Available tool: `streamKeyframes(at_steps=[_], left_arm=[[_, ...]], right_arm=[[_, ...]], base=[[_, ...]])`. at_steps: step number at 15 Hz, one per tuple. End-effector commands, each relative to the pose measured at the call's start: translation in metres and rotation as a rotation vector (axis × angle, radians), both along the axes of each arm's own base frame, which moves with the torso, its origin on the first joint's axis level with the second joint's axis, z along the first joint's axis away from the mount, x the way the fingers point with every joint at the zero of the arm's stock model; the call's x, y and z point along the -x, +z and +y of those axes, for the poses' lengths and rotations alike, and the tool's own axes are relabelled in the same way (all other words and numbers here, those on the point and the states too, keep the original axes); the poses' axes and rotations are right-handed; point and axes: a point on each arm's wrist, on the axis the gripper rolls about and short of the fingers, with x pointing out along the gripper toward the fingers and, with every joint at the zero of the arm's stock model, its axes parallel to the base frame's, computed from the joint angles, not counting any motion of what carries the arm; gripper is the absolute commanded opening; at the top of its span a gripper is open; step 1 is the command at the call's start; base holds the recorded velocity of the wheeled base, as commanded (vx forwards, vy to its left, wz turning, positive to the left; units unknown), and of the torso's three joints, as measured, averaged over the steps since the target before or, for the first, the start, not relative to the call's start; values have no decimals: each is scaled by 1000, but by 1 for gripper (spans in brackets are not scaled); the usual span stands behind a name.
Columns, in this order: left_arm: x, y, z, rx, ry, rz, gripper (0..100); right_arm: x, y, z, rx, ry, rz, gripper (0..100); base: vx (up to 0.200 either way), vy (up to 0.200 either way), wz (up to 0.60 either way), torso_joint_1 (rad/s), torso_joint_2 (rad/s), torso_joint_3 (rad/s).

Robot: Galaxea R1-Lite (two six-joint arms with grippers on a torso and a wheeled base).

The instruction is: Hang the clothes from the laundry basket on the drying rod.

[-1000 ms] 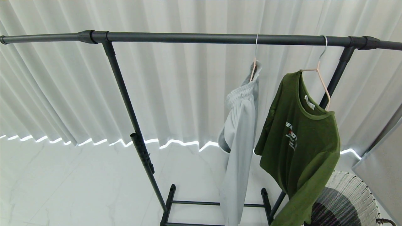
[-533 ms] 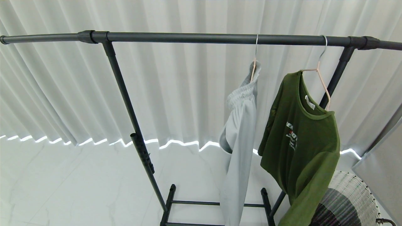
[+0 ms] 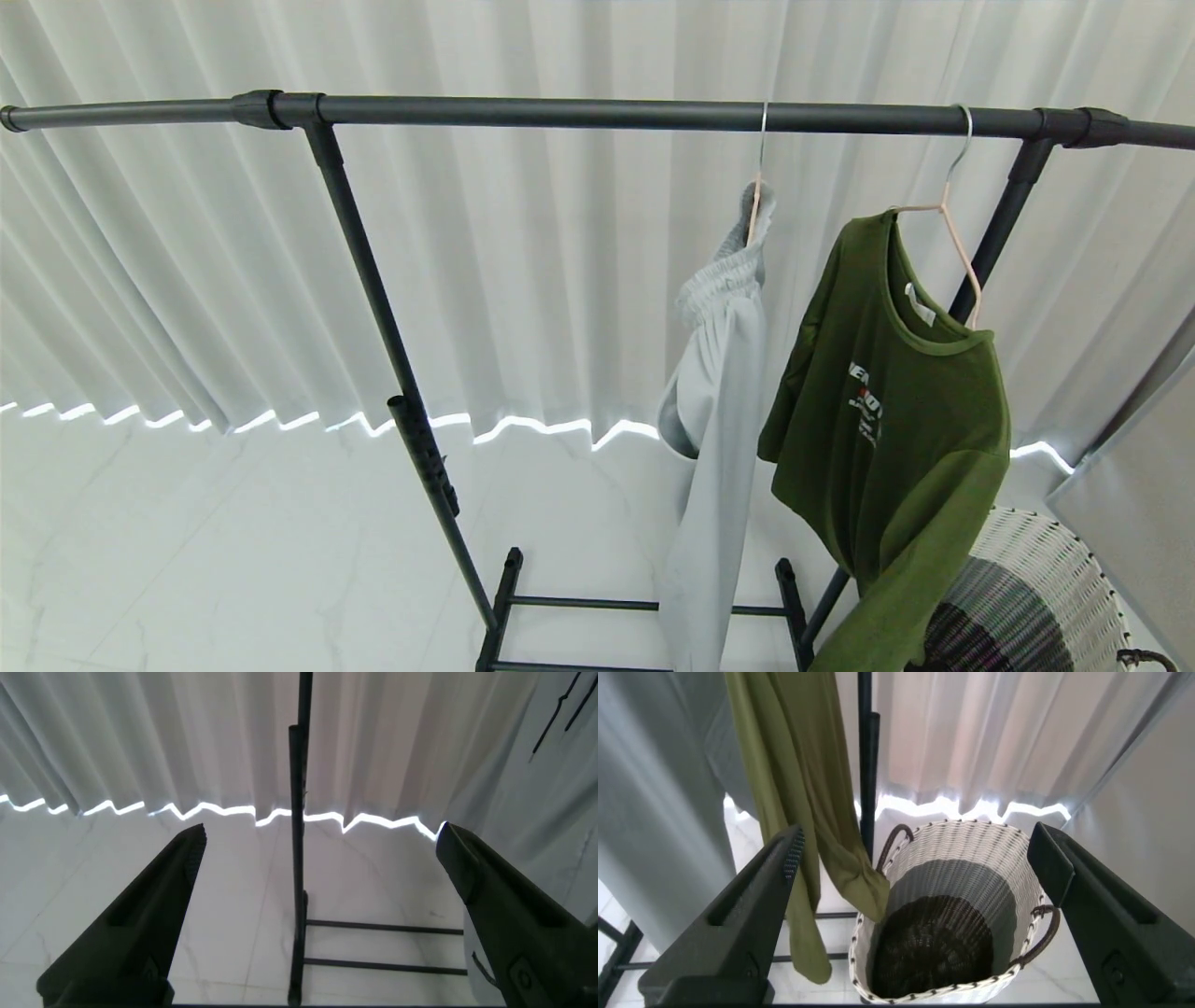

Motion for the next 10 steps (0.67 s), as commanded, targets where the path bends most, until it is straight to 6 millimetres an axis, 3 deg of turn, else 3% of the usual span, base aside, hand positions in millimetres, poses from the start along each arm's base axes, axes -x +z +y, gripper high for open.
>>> streamKeyframes(at_steps=[1,10], left_arm=[[0,0,0,0,-1,-1,100],[0,0,0,0,1,1,100]], right_arm=[[0,0,0,0,0,-1,100],[0,0,0,0,0,-1,100]], base=[[0,0,0,0,0,0],[0,0,0,0,0,0]])
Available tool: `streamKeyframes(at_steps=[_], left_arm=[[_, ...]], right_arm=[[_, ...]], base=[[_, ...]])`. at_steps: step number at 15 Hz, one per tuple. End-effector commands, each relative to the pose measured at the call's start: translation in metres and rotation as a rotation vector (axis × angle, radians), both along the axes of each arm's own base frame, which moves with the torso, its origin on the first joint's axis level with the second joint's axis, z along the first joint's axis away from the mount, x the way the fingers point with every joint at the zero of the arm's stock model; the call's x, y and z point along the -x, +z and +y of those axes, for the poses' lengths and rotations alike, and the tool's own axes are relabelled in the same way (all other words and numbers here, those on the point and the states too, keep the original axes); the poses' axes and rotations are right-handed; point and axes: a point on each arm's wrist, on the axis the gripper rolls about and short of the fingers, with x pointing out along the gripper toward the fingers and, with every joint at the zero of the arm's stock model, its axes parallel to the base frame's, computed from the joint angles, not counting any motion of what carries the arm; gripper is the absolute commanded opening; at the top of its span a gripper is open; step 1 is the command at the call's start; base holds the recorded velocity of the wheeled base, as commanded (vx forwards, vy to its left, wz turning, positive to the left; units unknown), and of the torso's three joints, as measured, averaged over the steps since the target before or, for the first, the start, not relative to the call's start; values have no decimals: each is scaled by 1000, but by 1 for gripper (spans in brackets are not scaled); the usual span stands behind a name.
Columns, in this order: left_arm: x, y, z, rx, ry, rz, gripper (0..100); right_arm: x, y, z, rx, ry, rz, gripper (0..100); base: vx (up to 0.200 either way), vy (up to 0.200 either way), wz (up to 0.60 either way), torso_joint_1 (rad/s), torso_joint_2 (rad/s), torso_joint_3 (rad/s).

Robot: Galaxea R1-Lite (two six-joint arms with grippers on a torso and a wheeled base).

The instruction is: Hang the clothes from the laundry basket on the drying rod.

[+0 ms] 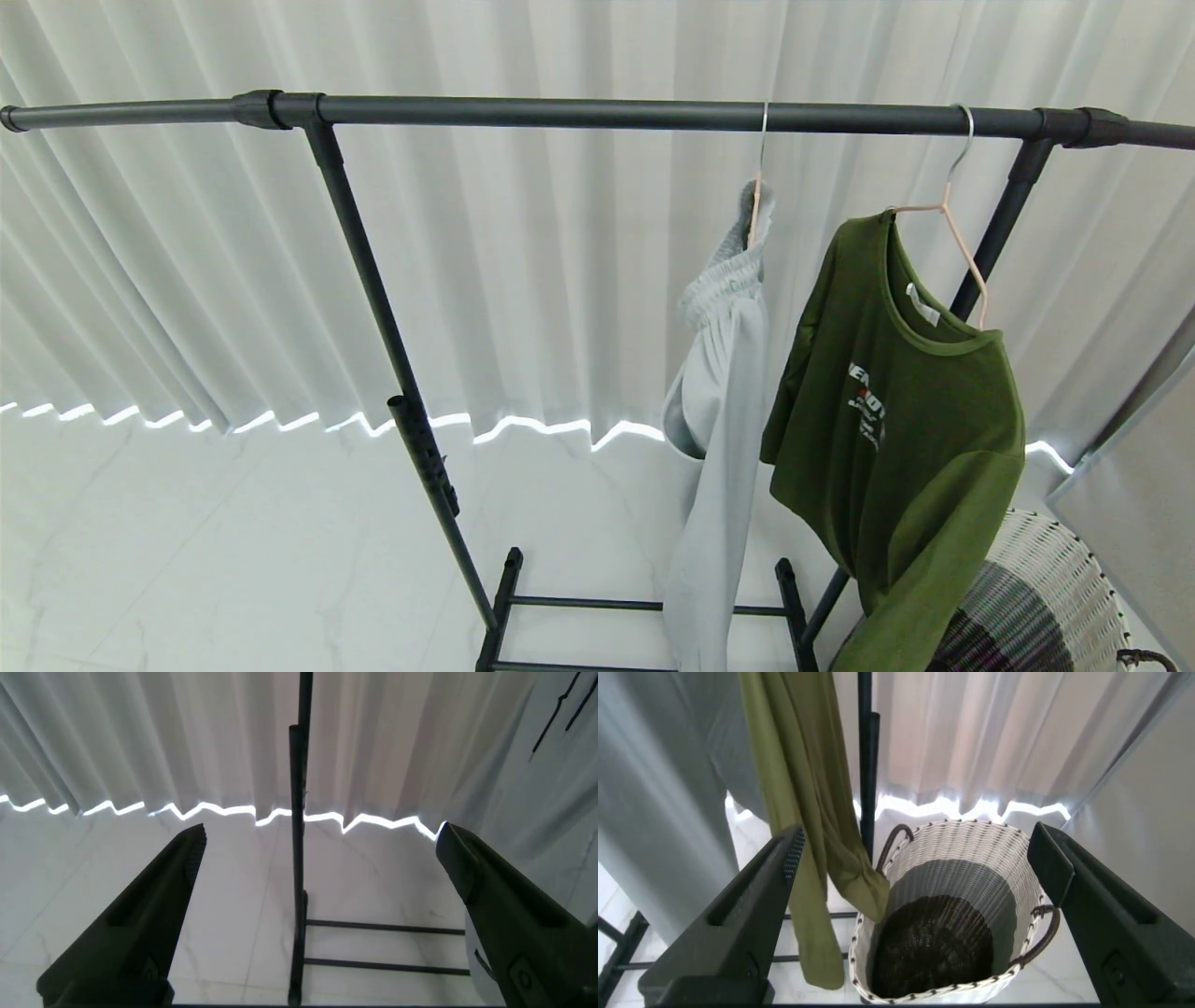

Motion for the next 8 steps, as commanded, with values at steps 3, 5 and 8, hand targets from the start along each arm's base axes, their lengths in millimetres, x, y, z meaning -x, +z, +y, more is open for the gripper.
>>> streamKeyframes(at_steps=[3,5,8], left_arm=[[0,0,0,0,0,-1,100],[0,0,0,0,0,0,100],[0,0,0,0,0,-1,100]], right_arm=[[0,0,0,0,1,-1,100],[0,0,0,-1,1,-3,100],[0,0,0,-1,-1,-3,100]], base=[[0,0,0,0,0,0],[0,0,0,0,0,0],[0,0,0,0,0,0]])
